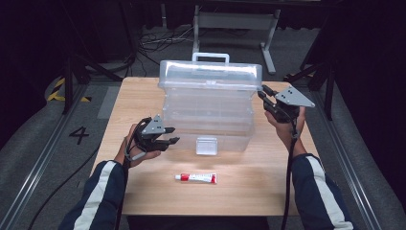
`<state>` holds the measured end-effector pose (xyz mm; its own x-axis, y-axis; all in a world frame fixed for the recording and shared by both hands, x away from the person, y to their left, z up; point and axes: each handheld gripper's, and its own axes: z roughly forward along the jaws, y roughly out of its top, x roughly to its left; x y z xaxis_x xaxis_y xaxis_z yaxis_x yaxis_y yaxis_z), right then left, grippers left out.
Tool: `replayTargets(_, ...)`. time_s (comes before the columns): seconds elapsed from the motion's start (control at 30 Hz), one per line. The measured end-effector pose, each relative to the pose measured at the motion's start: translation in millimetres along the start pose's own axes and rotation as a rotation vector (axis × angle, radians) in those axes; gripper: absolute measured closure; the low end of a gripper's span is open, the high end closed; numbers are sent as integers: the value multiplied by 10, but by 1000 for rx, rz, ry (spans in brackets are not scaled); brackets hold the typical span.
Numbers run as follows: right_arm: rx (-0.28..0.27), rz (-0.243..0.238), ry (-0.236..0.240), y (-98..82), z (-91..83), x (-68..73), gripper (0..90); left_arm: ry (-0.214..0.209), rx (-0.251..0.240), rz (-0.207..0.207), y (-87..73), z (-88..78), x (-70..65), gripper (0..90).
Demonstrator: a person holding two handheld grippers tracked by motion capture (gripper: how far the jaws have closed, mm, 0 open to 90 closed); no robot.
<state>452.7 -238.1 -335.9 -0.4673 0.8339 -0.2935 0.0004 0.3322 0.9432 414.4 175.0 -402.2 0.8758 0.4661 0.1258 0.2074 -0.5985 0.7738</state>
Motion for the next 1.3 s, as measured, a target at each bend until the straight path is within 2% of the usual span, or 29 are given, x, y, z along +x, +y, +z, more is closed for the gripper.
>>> replayTargets(0.2, -1, -5, -42, 38, 40, 16, 778, 7, 31, 3, 7, 74, 40, 602)
replayTargets(0.3, 1, -10, -58, 55, 56, 24, 784, 5, 28, -1, 5, 87, 54, 631)
replayTargets(0.5, 11, -46, -94, 110, 103, 26, 799, 4, 39, 43, 8, 82, 70, 649)
replayTargets(0.7, 25, -57, -103, 141, 119, 24, 806, -8, 46, 50, 9, 46, 92, 674)
replayTargets(0.87, 27, -62, -104, 138, 108, 33, 807, -32, 5, 23, -13, -11, 126, 740)
replayTargets(1.07, 29, -69, -108, 158, 115, 44, 807, -21, 17, 39, 1, -8, 114, 732)
replayTargets(1.3, 20, -63, -102, 202, 71, 64, 811, -63, 46, 75, 65, 63, 86, 698)
